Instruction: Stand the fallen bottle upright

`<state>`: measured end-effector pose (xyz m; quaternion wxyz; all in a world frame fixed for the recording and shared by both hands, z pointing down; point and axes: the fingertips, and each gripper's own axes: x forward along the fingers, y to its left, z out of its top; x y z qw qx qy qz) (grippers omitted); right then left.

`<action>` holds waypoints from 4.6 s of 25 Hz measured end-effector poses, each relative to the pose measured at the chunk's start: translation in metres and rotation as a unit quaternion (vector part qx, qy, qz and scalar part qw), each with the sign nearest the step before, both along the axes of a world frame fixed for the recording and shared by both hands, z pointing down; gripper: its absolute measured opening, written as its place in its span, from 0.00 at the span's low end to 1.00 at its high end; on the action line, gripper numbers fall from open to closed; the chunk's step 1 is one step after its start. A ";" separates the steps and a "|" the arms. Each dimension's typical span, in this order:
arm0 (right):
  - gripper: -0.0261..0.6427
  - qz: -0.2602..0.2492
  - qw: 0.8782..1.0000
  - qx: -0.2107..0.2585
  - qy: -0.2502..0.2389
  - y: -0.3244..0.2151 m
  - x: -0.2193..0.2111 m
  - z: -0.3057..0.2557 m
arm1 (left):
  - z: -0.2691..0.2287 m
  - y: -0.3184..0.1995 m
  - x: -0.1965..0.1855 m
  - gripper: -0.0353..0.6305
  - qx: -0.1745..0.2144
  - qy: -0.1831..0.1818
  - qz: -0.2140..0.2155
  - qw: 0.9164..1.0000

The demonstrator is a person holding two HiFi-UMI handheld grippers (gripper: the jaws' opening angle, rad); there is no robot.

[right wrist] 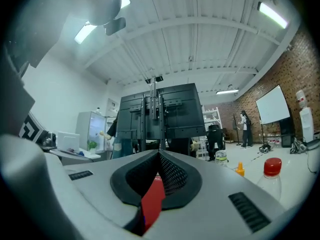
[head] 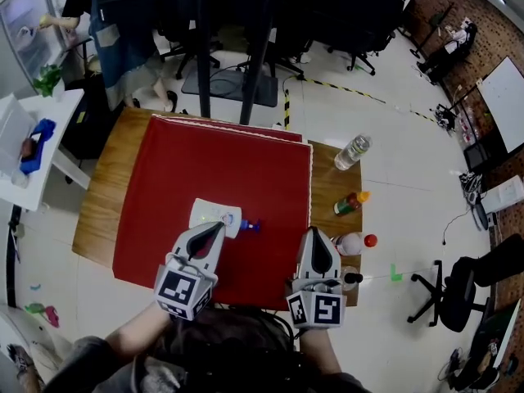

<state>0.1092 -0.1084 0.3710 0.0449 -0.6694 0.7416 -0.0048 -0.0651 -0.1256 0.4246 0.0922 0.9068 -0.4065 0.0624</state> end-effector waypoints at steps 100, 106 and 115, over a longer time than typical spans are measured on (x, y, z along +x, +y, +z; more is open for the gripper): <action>0.06 -0.057 0.994 -0.073 -0.054 -0.080 0.080 0.078 | 0.254 -0.050 0.153 0.48 -0.025 -0.560 0.432 0.706; 0.06 -0.055 0.994 -0.073 -0.054 -0.082 0.081 0.078 | 0.256 -0.045 0.154 0.42 -0.032 -0.585 0.452 0.673; 0.06 -0.041 0.995 -0.064 -0.065 -0.084 0.089 0.079 | 0.258 -0.041 0.151 0.37 -0.010 -0.602 0.456 0.656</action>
